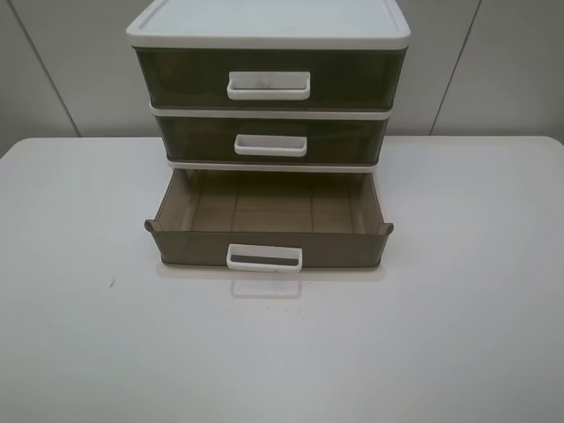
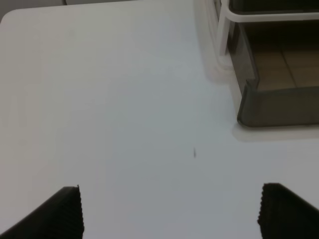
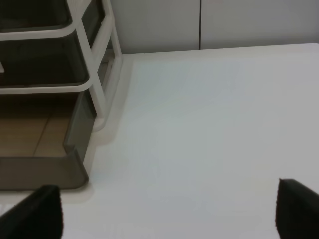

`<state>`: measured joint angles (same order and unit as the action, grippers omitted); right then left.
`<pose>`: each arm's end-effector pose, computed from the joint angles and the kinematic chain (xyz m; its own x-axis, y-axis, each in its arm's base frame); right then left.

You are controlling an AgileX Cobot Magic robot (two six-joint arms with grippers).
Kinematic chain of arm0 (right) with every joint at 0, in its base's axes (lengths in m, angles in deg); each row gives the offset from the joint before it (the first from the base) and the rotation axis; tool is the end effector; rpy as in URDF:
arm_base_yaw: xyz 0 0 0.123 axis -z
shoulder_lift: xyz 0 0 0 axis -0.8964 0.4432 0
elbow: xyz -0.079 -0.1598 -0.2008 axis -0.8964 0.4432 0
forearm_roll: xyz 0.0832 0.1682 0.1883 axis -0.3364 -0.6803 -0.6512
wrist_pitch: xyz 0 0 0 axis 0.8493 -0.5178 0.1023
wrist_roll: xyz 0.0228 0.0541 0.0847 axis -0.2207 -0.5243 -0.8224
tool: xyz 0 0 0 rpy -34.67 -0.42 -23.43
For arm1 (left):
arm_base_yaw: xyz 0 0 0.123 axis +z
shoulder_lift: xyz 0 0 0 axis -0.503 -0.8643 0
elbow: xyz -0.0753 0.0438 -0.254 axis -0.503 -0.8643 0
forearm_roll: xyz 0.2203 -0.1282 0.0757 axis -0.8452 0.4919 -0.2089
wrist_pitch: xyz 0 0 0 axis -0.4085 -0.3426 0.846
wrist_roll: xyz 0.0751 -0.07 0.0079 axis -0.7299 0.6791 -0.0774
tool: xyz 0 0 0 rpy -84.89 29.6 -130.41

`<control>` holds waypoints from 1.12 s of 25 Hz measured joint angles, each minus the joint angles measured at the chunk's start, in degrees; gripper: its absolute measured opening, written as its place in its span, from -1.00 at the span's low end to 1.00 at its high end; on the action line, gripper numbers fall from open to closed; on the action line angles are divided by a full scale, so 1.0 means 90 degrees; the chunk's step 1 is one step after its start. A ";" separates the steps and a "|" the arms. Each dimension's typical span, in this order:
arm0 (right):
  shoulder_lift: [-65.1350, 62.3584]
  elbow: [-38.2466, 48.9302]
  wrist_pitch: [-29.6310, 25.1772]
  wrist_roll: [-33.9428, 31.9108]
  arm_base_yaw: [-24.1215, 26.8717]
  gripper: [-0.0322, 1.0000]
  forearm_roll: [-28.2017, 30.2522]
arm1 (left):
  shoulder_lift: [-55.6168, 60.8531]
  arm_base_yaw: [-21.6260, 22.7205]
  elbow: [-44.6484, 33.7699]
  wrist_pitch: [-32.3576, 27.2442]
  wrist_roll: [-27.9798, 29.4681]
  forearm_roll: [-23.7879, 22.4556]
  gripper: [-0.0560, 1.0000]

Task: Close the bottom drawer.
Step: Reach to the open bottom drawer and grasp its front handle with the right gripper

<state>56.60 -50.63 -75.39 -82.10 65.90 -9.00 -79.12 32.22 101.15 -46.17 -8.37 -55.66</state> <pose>0.0332 0.0006 0.2840 -0.4344 0.0575 -0.8989 0.0392 0.9982 0.0449 0.0339 -0.0055 0.2801 -0.4469 0.0550 -0.8929 0.0542 0.9979 0.0343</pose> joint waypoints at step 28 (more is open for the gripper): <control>0.0000 0.0000 0.0000 0.0000 0.0000 0.49 0.0000 | 0.0000 0.0000 0.0000 0.0000 0.0000 0.0000 0.47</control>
<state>56.60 -50.63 -75.39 -82.10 65.90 -9.00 -79.12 32.22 101.15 -46.17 -8.37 -55.66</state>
